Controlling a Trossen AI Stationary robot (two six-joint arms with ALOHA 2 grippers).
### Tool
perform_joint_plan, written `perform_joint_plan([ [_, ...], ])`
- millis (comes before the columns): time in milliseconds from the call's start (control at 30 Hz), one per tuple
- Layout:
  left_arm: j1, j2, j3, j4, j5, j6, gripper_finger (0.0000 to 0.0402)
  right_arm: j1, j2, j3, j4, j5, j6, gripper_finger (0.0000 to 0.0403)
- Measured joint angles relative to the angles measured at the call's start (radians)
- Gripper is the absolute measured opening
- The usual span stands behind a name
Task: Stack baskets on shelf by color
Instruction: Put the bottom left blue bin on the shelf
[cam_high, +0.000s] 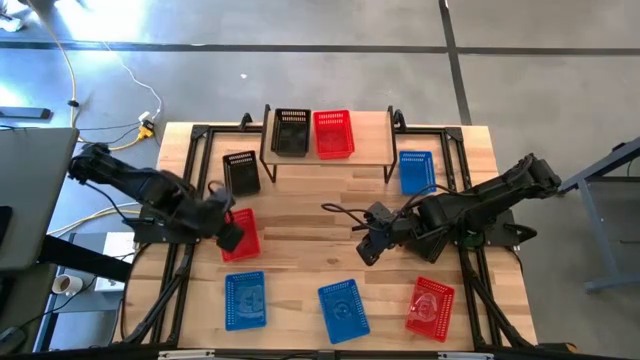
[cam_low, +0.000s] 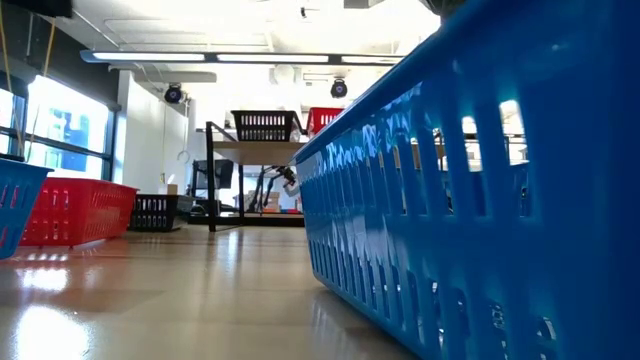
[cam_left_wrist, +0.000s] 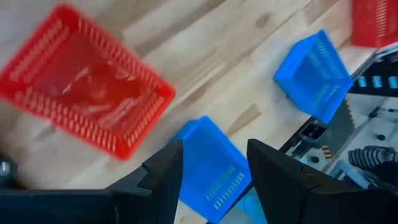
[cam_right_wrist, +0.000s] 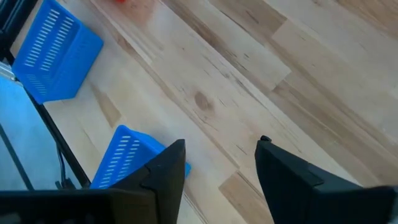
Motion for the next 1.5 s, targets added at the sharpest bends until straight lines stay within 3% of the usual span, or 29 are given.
perform_joint_plan([
  [300, -0.202, 0.081, 0.000, -0.017, -0.042, -0.235, 0.0170, 0.000, 0.000, 0.000, 0.004, -0.022, -0.009, 0.0177],
  [767, -0.444, 0.313, 0.000, -0.057, -0.090, -0.630, 0.0170, 0.000, 0.000, 0.000, 0.042, -0.060, -0.050, 0.0177],
  [1033, -0.503, 0.395, 0.000, -0.056, -0.089, -0.775, 0.0170, -0.019, 0.000, 0.000, 0.053, -0.086, -0.074, 0.0177],
  [1500, -0.507, 0.505, 0.000, 0.022, 0.005, -0.827, 0.0170, -0.055, 0.000, 0.000, 0.059, -0.134, -0.132, 0.0177],
])
